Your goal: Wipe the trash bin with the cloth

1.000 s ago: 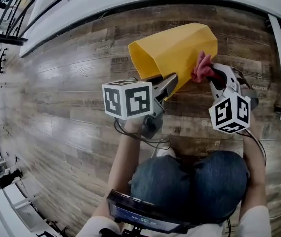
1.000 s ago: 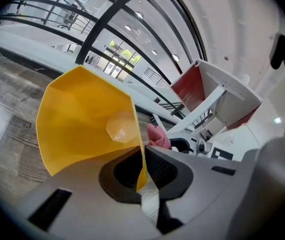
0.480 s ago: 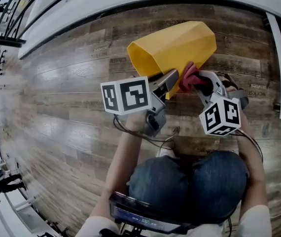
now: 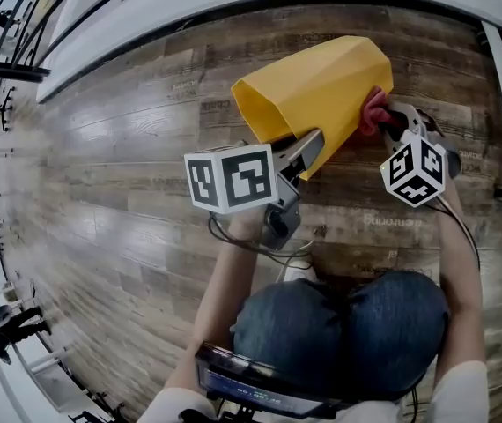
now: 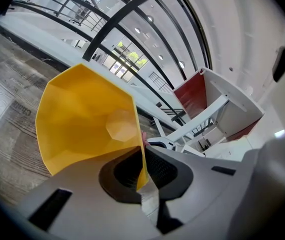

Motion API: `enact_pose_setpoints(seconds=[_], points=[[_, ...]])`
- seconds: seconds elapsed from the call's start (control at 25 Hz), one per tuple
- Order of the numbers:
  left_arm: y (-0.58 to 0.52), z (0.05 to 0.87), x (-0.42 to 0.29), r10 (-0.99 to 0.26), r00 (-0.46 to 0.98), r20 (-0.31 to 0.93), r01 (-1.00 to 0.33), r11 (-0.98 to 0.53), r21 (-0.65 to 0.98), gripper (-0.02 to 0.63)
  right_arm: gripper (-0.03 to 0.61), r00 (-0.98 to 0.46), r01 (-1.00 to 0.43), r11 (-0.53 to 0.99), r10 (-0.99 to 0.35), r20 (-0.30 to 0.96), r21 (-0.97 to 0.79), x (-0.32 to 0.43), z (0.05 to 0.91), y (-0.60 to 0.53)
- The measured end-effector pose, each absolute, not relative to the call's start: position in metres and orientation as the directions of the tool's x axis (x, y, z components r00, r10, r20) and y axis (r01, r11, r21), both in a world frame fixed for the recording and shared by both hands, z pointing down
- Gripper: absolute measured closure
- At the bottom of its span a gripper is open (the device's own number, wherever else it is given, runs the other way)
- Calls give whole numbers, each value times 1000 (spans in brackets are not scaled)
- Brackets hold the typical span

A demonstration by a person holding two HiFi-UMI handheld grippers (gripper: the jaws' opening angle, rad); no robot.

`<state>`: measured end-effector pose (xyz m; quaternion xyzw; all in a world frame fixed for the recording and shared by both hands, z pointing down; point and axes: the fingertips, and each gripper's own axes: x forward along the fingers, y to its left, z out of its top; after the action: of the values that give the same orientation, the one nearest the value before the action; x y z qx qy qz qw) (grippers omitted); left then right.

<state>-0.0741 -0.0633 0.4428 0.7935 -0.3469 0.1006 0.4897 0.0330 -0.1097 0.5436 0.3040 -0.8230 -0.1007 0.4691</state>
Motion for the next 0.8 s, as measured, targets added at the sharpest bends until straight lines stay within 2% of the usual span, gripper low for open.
enact_pose_setpoints(seconds=[0.48,0.8], points=[[-64,441,-74,-463,735,496,-648,-263,714,595,534,-262,-500,742,-621,738,447,75,560,-142],[-76,431,-70,-478,734,483,-639,-244,729,595,534,-329,-517,725,-659,677,454,57,513,-113]])
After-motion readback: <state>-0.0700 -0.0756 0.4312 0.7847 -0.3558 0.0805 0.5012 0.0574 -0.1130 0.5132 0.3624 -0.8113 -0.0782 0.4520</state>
